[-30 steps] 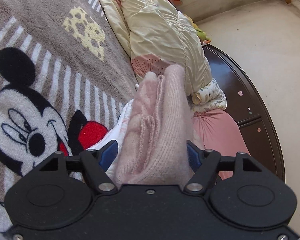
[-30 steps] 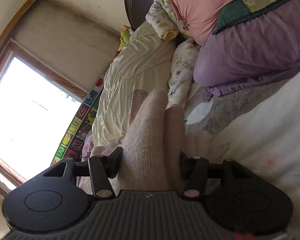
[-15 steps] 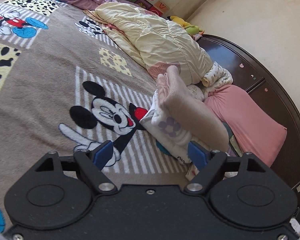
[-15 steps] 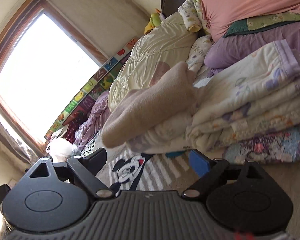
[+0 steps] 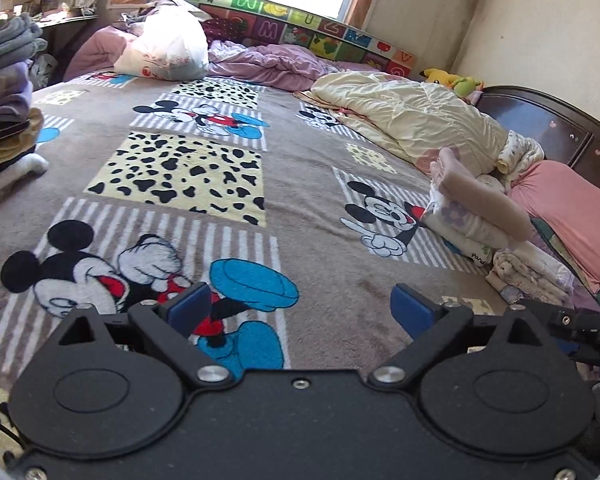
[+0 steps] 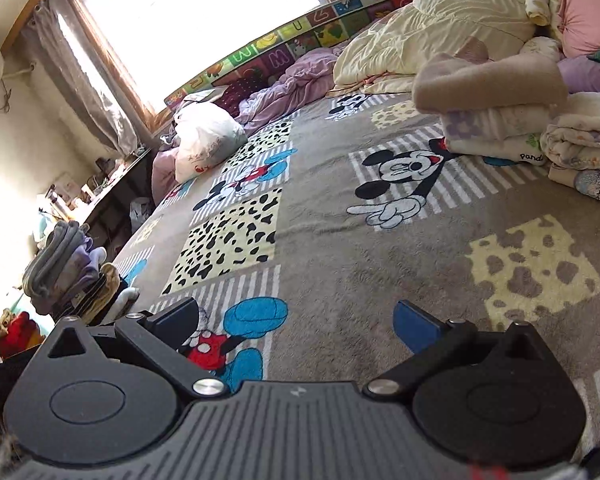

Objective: Fold clothes

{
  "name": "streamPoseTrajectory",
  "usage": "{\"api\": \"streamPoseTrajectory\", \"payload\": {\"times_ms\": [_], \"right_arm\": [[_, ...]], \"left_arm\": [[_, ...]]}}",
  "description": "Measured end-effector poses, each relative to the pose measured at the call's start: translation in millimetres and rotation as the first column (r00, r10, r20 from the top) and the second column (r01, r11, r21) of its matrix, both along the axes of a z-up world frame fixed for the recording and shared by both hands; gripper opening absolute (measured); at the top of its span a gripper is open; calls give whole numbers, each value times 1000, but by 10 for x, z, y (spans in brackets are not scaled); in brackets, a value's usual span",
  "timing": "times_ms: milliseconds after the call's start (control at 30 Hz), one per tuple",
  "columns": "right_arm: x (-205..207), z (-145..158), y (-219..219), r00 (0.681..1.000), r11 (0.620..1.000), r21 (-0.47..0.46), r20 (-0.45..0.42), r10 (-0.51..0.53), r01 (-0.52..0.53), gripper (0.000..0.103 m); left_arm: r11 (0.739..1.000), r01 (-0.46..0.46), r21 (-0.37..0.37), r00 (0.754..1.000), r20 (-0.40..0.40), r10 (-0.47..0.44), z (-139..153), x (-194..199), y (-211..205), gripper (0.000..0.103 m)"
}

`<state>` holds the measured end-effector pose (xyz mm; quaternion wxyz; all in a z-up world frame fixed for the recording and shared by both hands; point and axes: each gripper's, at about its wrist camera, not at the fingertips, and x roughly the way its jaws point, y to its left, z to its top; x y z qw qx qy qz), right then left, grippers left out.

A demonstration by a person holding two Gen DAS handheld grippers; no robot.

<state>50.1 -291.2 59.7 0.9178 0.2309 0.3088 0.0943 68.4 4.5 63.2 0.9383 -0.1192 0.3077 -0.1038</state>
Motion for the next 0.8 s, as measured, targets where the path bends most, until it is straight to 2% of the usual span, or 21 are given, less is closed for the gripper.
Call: {"api": "streamPoseTrajectory", "payload": {"times_ms": [167, 300, 400, 500, 633, 800], "right_arm": [[-344, 107, 353, 1000, 995, -98, 3, 25, -25, 103], [-503, 98, 495, 1000, 987, -157, -10, 23, -24, 103], [-575, 79, 615, 999, 976, -214, -24, 36, -40, 103], [-641, 78, 707, 998, 968, -244, -23, 50, -54, 103], [-728, 83, 819, 998, 959, -276, -16, 69, -71, 103], [-811, 66, 897, 997, 946, -315, -13, 78, -78, 103]], "left_arm": [[996, -69, 53, 997, 42, 67, 59, -469, 82, 103], [984, -114, 135, 993, 46, 108, 21, -757, 1, 103], [979, -99, 179, 995, 41, 93, -34, -901, -54, 103], [986, -64, 151, 998, -4, 65, -89, -958, -12, 103], [989, -99, 108, 995, 5, 99, -68, -1031, 78, 103], [979, -141, 146, 990, 9, 141, -3, -1049, -4, 103]]}}
